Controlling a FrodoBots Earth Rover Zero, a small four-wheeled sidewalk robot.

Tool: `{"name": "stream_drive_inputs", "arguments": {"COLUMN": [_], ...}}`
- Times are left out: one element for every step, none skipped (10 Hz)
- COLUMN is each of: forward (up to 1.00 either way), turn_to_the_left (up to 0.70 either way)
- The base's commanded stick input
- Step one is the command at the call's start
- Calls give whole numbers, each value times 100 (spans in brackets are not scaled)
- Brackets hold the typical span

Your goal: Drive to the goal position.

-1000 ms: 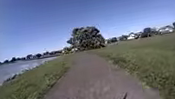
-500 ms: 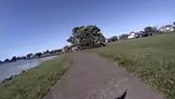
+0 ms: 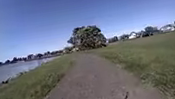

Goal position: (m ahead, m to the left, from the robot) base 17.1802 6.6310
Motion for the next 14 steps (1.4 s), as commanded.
{"name": "stream_drive_inputs", "arguments": {"forward": [70,70,70,70,70,70,70,70,70,70,70,70,70,70], "turn_to_the_left": [0,0,0,0,0,0,0,0,0,0,0,0,0,-6]}}
